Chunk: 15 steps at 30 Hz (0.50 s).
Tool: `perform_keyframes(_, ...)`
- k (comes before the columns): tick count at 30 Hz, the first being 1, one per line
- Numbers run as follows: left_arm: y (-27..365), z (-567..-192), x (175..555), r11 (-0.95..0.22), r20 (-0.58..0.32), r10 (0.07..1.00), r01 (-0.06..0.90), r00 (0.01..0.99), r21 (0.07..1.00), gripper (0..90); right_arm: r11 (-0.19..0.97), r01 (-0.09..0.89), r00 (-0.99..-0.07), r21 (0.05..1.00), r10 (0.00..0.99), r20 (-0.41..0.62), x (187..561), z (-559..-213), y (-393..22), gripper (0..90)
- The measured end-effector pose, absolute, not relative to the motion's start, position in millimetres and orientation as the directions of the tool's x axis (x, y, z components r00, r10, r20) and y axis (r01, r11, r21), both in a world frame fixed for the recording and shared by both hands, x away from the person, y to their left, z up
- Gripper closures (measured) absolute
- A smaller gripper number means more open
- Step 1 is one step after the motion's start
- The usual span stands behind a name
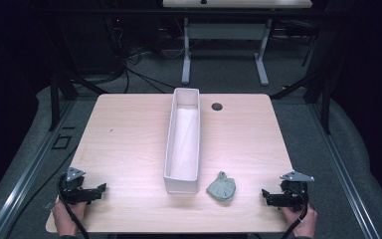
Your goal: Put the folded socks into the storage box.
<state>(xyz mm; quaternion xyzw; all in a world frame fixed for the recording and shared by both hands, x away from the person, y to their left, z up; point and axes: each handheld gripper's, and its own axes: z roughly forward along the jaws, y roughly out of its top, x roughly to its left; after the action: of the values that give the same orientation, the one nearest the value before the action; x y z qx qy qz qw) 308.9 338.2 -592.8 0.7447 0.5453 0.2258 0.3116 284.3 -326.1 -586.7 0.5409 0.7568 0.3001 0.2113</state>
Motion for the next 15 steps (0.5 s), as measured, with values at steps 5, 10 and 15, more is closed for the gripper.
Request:
perform_keyframes(5, 338.0, -592.8, 309.0, -0.209, -0.004, 0.954, 0.672, 0.301, 0.711, 0.2, 0.235, 0.694, -0.324, 0.681, 0.946, 0.004, 284.9, -586.5, -326.2, 0.0)
perform_keyframes(10, 337.5, -592.7, 308.6, -0.210, 0.000, 0.954, 0.670, 0.300, 0.712, 0.2, 0.235, 0.696, -0.325, 0.679, 0.946, 0.006, 285.7, -586.3, -326.3, 0.0)
perform_keyframes(15, 337.4, -592.4, 308.5, -0.216, 0.004, 0.953, 0.669, 0.303, 0.711, 0.4, 0.234, 0.703, -0.318, 0.672, 0.948, 0.003, 286.9, -585.4, -326.0, 0.0)
